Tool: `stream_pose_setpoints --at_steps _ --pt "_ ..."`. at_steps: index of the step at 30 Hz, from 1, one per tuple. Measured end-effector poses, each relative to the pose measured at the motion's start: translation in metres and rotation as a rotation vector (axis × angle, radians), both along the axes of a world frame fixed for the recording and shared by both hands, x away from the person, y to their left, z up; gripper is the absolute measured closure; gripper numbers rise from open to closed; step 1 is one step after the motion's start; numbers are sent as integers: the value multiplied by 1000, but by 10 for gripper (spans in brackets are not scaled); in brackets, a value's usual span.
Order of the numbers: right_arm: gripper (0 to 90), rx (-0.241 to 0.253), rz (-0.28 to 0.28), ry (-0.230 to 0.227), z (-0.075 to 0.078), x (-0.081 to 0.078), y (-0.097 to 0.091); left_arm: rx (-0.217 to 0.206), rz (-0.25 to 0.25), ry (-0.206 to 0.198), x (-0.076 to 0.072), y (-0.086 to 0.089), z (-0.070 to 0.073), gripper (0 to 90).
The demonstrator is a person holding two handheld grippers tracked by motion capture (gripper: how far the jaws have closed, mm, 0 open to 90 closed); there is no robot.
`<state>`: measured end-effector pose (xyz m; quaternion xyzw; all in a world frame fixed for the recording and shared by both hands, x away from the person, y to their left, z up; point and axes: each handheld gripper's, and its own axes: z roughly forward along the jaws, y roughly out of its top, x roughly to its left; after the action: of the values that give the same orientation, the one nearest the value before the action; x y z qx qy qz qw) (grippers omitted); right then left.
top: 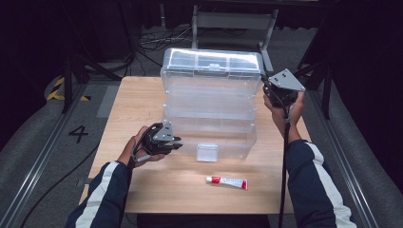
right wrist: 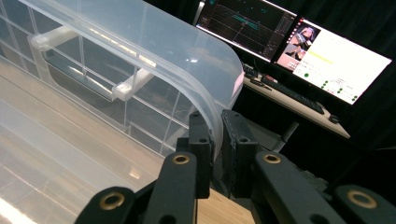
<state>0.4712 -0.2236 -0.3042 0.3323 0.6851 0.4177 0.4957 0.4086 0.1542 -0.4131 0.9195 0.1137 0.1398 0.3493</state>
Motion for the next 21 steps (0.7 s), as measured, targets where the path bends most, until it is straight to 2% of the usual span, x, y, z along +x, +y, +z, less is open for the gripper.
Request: stream_pose_setpoints --at_steps 13,21 --pt "845 -14 -6 2 2 10 1 -5 -2 5 1 0 0 739" --pt "848 14 -18 10 4 19 2 -19 -13 16 3 1 -1 739"
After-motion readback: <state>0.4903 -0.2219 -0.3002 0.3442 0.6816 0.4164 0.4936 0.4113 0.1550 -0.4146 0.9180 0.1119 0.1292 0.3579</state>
